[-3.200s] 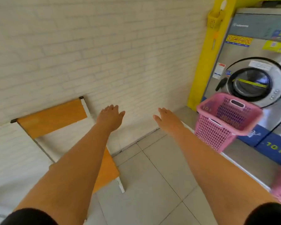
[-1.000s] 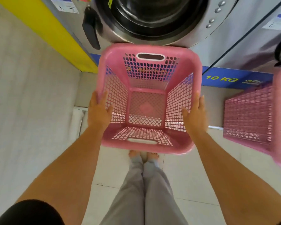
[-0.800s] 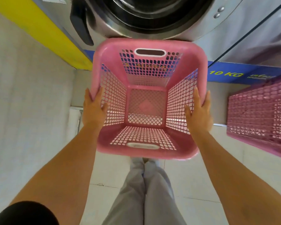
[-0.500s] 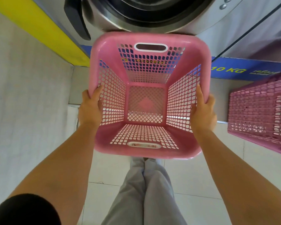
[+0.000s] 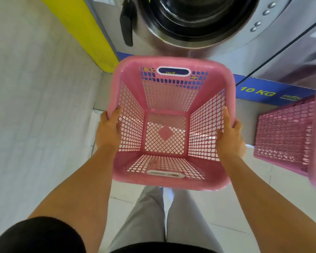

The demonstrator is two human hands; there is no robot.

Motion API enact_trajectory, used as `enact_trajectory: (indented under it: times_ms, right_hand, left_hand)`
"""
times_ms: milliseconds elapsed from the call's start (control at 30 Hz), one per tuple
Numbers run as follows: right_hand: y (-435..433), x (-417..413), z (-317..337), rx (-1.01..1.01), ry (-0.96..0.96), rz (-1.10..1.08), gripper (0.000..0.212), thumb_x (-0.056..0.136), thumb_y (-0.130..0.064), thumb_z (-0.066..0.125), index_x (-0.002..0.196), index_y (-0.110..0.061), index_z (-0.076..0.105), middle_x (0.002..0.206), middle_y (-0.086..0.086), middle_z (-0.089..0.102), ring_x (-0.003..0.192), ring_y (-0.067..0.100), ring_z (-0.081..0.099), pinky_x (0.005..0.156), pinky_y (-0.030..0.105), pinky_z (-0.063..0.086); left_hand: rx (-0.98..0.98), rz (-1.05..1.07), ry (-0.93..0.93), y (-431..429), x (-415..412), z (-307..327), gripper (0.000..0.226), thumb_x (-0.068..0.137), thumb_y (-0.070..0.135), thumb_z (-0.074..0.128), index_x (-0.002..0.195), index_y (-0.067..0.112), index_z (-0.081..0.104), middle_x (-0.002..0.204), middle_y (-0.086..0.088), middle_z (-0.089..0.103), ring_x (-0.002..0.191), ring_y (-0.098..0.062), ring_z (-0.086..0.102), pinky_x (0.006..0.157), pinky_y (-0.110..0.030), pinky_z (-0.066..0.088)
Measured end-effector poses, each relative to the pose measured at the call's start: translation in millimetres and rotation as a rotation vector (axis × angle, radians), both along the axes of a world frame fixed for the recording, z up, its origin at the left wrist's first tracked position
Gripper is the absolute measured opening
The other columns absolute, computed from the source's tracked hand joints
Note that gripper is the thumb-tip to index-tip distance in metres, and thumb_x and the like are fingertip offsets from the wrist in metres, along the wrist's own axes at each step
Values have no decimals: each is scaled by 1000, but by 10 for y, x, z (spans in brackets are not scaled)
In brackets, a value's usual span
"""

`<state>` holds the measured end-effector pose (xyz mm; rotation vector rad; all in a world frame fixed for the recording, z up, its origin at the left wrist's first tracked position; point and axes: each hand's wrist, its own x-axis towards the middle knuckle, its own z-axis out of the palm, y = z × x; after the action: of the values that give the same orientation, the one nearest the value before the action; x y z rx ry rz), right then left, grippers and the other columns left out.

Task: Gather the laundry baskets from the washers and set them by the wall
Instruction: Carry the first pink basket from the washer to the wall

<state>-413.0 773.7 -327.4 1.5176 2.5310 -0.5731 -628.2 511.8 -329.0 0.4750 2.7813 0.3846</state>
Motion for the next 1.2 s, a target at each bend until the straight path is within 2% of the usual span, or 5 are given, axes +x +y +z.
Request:
enact_trajectory:
  times_ms: [200, 533, 700, 1033, 1200]
  right_hand:
    - [-184, 101, 282, -16, 34, 164, 74, 94, -17, 48, 151, -40, 6, 142, 14, 32, 86, 46, 59, 64, 45, 42]
    - [-731, 236, 541, -10, 135, 521, 78, 92, -13, 48, 150, -39, 2, 140, 10, 33, 80, 40, 59, 60, 39, 43]
    - [-1322, 275, 601, -21, 175, 656, 81, 90, -12, 51, 150, -41, 6, 141, 10, 35, 88, 45, 60, 69, 51, 52]
    - [-2816, 738, 518, -28, 213, 983, 76, 93, -12, 51, 152, -35, 8, 144, 9, 36, 91, 38, 62, 62, 36, 43]
    - [-3499, 944, 379, -75, 226, 1113, 77, 95, -15, 50, 150, -39, 1, 143, 8, 37, 88, 30, 64, 60, 36, 51]
  left_hand:
    - [-5, 193, 5, -472, 509, 335, 54, 95, 18, 47, 143, 39, 35, 135, -14, 44, 104, -38, 60, 80, -50, 55]
    - [26, 522, 41, -1460, 1728, 620, 52, 94, 15, 48, 142, 34, 40, 133, -16, 44, 101, -43, 60, 80, -50, 53]
    - [76, 700, 29, -2091, 2353, 656, 51, 95, 15, 48, 142, 33, 41, 135, -16, 43, 106, -42, 57, 84, -51, 51]
    - [59, 1090, 0, -3410, 3850, 643, 49, 95, 20, 46, 140, 40, 39, 137, -10, 43, 106, -38, 59, 80, -48, 54]
    - [33, 1215, 7, -3958, 4412, 599, 49, 96, 20, 46, 139, 41, 40, 133, -8, 45, 102, -34, 59, 74, -42, 52]
